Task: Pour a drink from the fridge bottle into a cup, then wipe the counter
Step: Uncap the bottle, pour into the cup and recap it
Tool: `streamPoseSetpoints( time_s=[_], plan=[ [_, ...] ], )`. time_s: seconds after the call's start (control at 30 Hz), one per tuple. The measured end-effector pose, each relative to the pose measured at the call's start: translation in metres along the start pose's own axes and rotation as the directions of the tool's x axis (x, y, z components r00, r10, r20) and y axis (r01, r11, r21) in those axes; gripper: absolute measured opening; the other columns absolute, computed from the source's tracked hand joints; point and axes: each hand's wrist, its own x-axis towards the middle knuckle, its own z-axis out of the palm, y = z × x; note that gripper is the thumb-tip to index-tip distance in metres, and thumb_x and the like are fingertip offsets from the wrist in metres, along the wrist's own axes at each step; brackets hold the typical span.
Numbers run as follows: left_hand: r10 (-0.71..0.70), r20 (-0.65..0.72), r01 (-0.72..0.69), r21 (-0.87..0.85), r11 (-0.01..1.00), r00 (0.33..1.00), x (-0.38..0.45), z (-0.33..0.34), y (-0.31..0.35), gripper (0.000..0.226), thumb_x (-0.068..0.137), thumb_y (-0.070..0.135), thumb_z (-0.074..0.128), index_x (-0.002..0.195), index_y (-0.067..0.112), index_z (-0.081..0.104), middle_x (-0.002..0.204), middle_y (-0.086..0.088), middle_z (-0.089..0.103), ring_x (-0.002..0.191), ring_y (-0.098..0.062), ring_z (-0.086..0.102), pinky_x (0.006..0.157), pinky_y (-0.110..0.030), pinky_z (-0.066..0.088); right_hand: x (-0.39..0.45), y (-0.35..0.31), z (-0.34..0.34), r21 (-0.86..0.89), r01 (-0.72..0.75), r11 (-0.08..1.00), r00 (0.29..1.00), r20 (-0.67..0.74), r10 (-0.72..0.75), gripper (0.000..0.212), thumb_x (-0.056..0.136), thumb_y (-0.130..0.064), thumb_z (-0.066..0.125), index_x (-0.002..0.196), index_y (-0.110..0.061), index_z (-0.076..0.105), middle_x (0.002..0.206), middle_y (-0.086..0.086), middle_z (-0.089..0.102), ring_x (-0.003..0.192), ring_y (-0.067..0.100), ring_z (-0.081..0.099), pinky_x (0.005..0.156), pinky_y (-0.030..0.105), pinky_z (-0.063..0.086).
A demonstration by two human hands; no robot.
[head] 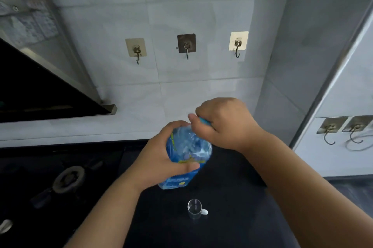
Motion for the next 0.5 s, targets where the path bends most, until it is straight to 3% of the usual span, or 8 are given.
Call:
streamPoseSetpoints(
  time_s=[0.07, 0.13, 0.2, 0.23, 0.3, 0.4, 0.43, 0.5],
  plan=[
    [0.017, 0.069, -0.016, -0.006, 1.0, 0.997, -0.001, -0.009, 0.001, 0.082, 0.065, 0.03, 0.099, 0.13, 0.051, 0.054, 0.127, 0.012, 0.07, 0.117, -0.011, 0.07, 0.101, -0.046, 0.058, -0.001, 0.007, 0.001, 0.08, 0.171, 0.982, 0.985, -0.036, -0.168, 0.046, 0.103, -0.043, 0.04, 0.064, -0.018, 0.037, 0.058, -0.006, 0.037, 0.053, 0.021, 0.037, 0.051, 0.032, 0.029],
    [0.016, 0.004, -0.016, 0.015, 1.0, 1.0, -0.001, -0.006, 0.003, 0.079, 0.067, 0.028, 0.098, 0.128, 0.052, 0.054, 0.123, 0.017, 0.07, 0.113, -0.006, 0.07, 0.099, -0.041, 0.059, 0.001, 0.0, -0.001, 0.115, -0.06, 0.992, 0.998, 0.038, 0.056, 0.051, 0.101, -0.053, 0.035, 0.063, -0.02, 0.038, 0.057, -0.007, 0.042, 0.054, 0.019, 0.042, 0.053, 0.031, 0.03],
    [0.033, -0.088, -0.027, 0.072, 0.997, 0.996, -0.001, -0.001, 0.004, 0.075, 0.069, 0.03, 0.097, 0.126, 0.053, 0.053, 0.12, 0.026, 0.068, 0.11, 0.001, 0.068, 0.097, -0.034, 0.058, 0.005, -0.011, -0.002, -0.076, -0.388, 0.919, 0.898, 0.193, 0.395, 0.06, 0.099, -0.062, 0.034, 0.062, -0.016, 0.045, 0.059, -0.002, 0.051, 0.056, 0.018, 0.049, 0.054, 0.03, 0.032],
    [0.045, -0.11, -0.033, 0.103, 0.994, 0.993, -0.001, 0.0, 0.003, 0.075, 0.069, 0.032, 0.096, 0.126, 0.053, 0.052, 0.12, 0.028, 0.067, 0.11, 0.003, 0.067, 0.096, -0.033, 0.058, 0.006, -0.011, 0.0, -0.183, -0.421, 0.888, 0.861, 0.229, 0.455, 0.062, 0.099, -0.063, 0.034, 0.062, -0.015, 0.047, 0.06, -0.001, 0.052, 0.057, 0.018, 0.049, 0.054, 0.03, 0.032],
    [0.053, -0.1, -0.043, 0.098, 0.994, 0.994, 0.0, -0.004, -0.001, 0.076, 0.069, 0.028, 0.096, 0.126, 0.054, 0.052, 0.122, 0.027, 0.066, 0.113, 0.002, 0.066, 0.097, -0.032, 0.057, 0.005, -0.011, 0.004, -0.135, -0.329, 0.935, 0.916, 0.195, 0.351, 0.061, 0.1, -0.062, 0.035, 0.062, -0.016, 0.044, 0.059, -0.002, 0.048, 0.056, 0.02, 0.046, 0.053, 0.031, 0.03],
    [0.062, 0.012, -0.063, 0.088, 0.994, 0.998, -0.002, -0.017, -0.001, 0.081, 0.068, 0.025, 0.099, 0.127, 0.055, 0.052, 0.125, 0.024, 0.067, 0.116, 0.0, 0.066, 0.096, -0.028, 0.057, -0.003, 0.001, 0.005, 0.121, 0.076, 0.99, 0.996, 0.031, -0.081, 0.052, 0.103, -0.055, 0.038, 0.068, -0.016, 0.043, 0.062, -0.006, 0.04, 0.057, 0.019, 0.041, 0.054, 0.034, 0.033],
    [0.061, 0.026, -0.063, 0.091, 0.994, 0.998, -0.002, -0.02, -0.001, 0.081, 0.068, 0.026, 0.099, 0.127, 0.055, 0.052, 0.124, 0.024, 0.068, 0.115, -0.001, 0.067, 0.095, -0.027, 0.057, -0.006, 0.005, 0.007, 0.176, 0.11, 0.978, 0.992, 0.035, -0.118, 0.05, 0.104, -0.055, 0.038, 0.073, -0.016, 0.046, 0.065, -0.006, 0.043, 0.06, 0.018, 0.043, 0.055, 0.034, 0.037],
    [0.047, -0.007, -0.046, 0.086, 0.995, 0.999, -0.001, -0.019, -0.001, 0.08, 0.068, 0.028, 0.099, 0.127, 0.057, 0.051, 0.122, 0.026, 0.068, 0.113, 0.001, 0.068, 0.095, -0.027, 0.057, -0.005, 0.002, 0.006, 0.259, -0.078, 0.963, 0.988, 0.152, 0.039, 0.049, 0.103, -0.063, 0.033, 0.081, -0.022, 0.047, 0.068, -0.007, 0.05, 0.062, 0.014, 0.049, 0.059, 0.034, 0.044]
  ],
)
